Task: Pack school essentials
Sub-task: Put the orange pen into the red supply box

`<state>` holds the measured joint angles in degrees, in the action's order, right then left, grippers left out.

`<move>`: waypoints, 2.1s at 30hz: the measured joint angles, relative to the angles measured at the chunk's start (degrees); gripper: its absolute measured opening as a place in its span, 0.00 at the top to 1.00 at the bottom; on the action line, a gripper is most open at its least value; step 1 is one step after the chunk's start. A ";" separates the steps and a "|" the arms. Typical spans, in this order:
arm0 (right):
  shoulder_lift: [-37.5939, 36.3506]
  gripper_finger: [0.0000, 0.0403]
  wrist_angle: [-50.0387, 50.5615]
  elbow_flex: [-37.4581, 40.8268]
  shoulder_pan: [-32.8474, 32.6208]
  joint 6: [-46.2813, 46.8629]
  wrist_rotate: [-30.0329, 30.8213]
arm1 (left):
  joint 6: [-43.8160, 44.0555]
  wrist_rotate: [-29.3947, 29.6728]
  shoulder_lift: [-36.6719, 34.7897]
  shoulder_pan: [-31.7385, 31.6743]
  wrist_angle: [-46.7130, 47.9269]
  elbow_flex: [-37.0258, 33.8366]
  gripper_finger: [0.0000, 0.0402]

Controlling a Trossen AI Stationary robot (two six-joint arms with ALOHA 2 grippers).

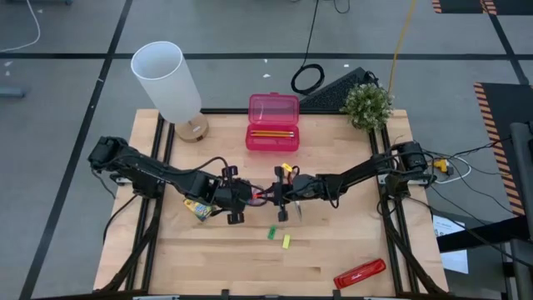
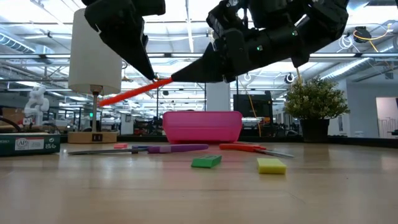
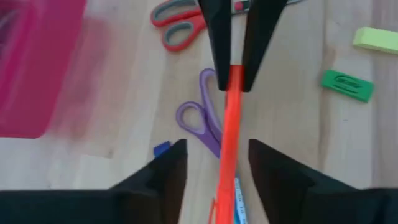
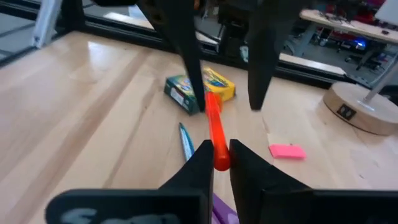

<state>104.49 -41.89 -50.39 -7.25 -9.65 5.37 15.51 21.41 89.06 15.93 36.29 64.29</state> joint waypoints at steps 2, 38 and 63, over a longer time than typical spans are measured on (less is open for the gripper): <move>-0.90 0.94 2.57 0.00 0.65 -0.38 0.02 | 0.03 1.73 -0.01 0.44 0.88 0.00 0.51; -19.61 0.93 29.37 -3.09 40.59 -5.79 -26.88 | 5.95 7.08 -1.99 -2.21 8.09 -6.12 0.44; -7.68 0.92 25.67 -3.54 42.45 -3.43 -34.16 | 1.45 3.49 -1.99 -2.19 0.29 -6.12 0.44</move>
<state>96.81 -16.22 -53.93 35.20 -13.08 -28.80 16.95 24.90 87.07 13.74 36.58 58.17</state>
